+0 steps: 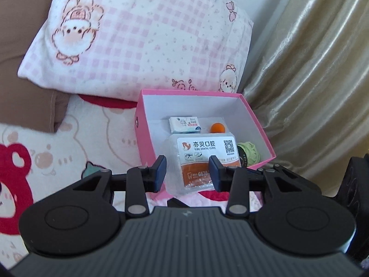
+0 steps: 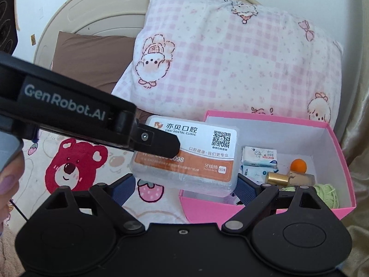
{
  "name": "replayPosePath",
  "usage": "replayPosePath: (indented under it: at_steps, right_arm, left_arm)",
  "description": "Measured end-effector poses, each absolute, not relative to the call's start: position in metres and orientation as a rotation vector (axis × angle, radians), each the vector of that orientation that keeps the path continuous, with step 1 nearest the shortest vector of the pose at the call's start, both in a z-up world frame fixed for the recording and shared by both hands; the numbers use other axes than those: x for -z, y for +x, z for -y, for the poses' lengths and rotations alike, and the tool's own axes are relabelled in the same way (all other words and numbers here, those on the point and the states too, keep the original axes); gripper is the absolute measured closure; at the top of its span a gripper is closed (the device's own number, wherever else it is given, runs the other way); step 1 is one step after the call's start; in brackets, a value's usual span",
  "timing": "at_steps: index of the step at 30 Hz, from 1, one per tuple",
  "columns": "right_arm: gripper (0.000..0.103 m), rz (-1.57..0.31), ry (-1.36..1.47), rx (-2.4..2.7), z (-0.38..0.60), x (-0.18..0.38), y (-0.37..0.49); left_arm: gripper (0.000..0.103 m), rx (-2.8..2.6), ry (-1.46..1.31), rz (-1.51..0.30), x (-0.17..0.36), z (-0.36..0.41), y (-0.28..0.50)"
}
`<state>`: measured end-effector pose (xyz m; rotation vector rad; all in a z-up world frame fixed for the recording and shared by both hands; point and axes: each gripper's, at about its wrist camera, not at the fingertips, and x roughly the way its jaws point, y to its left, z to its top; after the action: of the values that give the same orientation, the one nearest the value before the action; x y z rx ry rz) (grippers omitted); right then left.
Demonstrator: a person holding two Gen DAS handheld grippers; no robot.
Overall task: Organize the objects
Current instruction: 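Lift the floss box with the left tool into the pink box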
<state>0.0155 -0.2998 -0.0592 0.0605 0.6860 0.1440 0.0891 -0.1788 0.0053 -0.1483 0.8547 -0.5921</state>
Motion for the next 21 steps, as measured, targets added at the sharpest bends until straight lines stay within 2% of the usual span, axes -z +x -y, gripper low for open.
replayPosePath:
  at_steps: [9,21]
  right_arm:
    - [0.013,-0.705,0.041,-0.086,0.339,0.064,0.056]
    - [0.011,-0.92,0.028,-0.139,0.389,0.095,0.137]
  left_arm:
    - [0.064,0.62,-0.155,-0.869,0.003,0.221,0.137]
    - [0.064,0.62,-0.258,-1.002,0.061,0.255,0.217]
